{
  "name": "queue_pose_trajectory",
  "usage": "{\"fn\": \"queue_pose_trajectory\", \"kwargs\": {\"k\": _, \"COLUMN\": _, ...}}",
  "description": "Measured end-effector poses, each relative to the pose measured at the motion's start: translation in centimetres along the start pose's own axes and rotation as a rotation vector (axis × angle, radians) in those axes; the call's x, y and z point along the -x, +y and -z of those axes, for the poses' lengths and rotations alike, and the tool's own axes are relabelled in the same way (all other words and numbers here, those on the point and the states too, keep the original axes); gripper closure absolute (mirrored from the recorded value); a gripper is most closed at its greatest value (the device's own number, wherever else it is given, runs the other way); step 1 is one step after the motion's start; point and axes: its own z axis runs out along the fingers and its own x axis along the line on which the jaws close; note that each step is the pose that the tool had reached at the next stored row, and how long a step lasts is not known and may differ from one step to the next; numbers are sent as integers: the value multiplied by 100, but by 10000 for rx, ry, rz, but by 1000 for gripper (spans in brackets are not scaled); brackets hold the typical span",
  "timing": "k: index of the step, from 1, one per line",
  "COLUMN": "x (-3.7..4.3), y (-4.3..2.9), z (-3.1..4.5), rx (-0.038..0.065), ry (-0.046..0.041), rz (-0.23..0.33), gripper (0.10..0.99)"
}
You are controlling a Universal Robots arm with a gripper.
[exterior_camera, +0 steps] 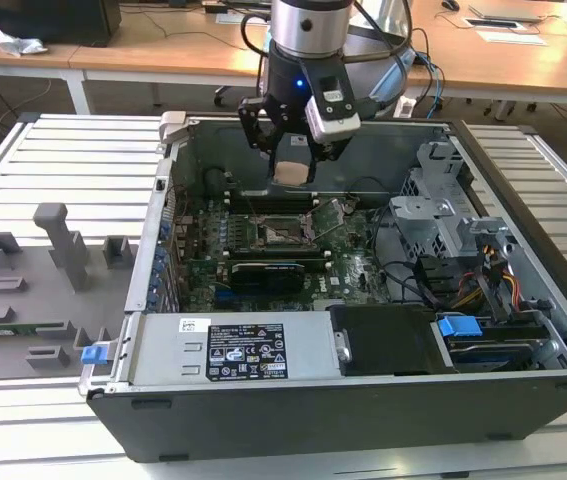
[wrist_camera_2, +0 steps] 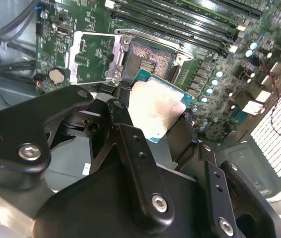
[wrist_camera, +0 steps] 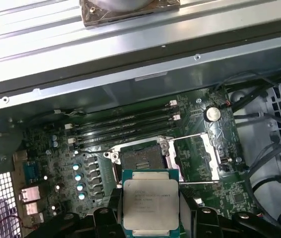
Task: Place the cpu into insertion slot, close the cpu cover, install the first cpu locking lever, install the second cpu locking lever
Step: 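Place the cpu into insertion slot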
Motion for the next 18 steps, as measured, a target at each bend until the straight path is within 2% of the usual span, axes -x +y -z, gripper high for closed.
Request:
{"fn": "queue_pose_trajectory", "kwargs": {"k": 4, "x": 0, "y": 0, "z": -5, "rx": 9, "ry": -62, "rz": -716, "gripper": 545}}
{"fn": "queue_pose_trajectory", "kwargs": {"k": 8, "x": 0, "y": -1, "z": -15, "rx": 23, "ry": -155, "rz": -1775, "gripper": 545}}
{"fn": "queue_pose_trajectory", "kwargs": {"k": 18, "x": 1, "y": -3, "z": -40, "rx": 51, "ry": -331, "rz": -3791, "gripper": 545}}
